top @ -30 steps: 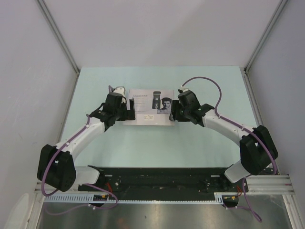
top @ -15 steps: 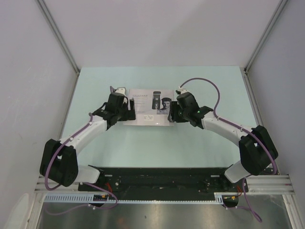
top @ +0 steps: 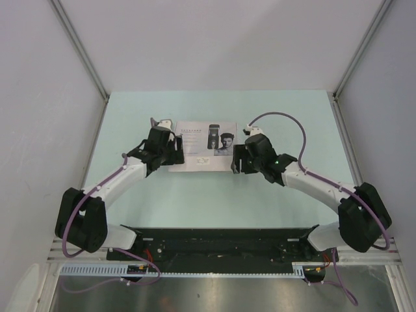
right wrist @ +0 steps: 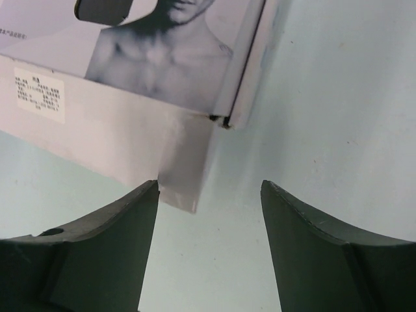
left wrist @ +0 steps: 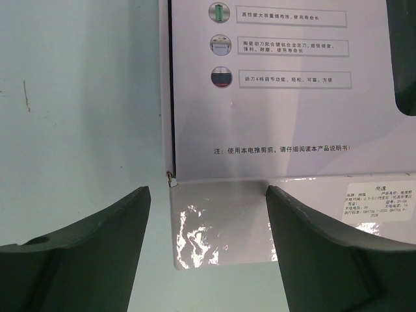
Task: Sort the hair-cutting tools
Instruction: Close the storage box at the center of the board.
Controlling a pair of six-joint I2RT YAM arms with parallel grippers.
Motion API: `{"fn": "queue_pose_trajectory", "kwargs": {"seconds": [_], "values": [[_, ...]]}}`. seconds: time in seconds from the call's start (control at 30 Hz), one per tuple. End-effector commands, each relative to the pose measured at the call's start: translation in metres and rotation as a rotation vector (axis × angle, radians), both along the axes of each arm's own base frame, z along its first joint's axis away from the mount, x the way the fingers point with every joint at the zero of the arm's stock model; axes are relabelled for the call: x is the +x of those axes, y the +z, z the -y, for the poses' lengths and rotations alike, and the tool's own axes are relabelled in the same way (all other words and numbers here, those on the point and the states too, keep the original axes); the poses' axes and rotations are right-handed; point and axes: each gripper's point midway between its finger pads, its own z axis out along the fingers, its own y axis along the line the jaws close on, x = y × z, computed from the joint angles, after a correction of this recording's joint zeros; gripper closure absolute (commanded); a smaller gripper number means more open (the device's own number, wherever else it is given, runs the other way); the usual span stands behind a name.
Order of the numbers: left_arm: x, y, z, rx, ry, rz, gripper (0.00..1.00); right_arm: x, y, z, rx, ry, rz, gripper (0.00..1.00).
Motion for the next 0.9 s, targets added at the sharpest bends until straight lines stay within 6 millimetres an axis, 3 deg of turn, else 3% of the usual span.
{"fn": "queue_pose_trajectory", "kwargs": {"seconds": [0.0, 0.13, 0.4, 0.63, 0.73, 0.87], "values": [[0.001, -0.006, -0.006, 0.027, 0.018, -0.016, 0.23, -0.004, 0.017, 0.014, 0.017, -0.039, 0.088, 0.3], [0.0, -0.006, -0.006, 0.038, 0.002, -0.017, 0.23, -0.02, 0.017, 0.017, 0.055, -0.04, 0.11, 0.33], [-0.004, -0.007, -0.003, 0.034, -0.035, -0.018, 0.23, -0.038, -0.007, 0.008, -0.02, -0.016, 0.142, 0.4], [-0.005, -0.006, 0.002, 0.022, -0.06, -0.025, 0.23, -0.028, -0.029, 0.012, 0.032, -0.135, 0.251, 0.45], [-0.004, -0.004, 0.001, 0.027, -0.064, -0.019, 0.23, -0.021, -0.031, 0.009, 0.063, -0.171, 0.28, 0.46], [-0.005, -0.004, 0.003, 0.022, -0.073, -0.021, 0.23, -0.011, -0.021, 0.0, 0.111, -0.185, 0.34, 0.46]]}}
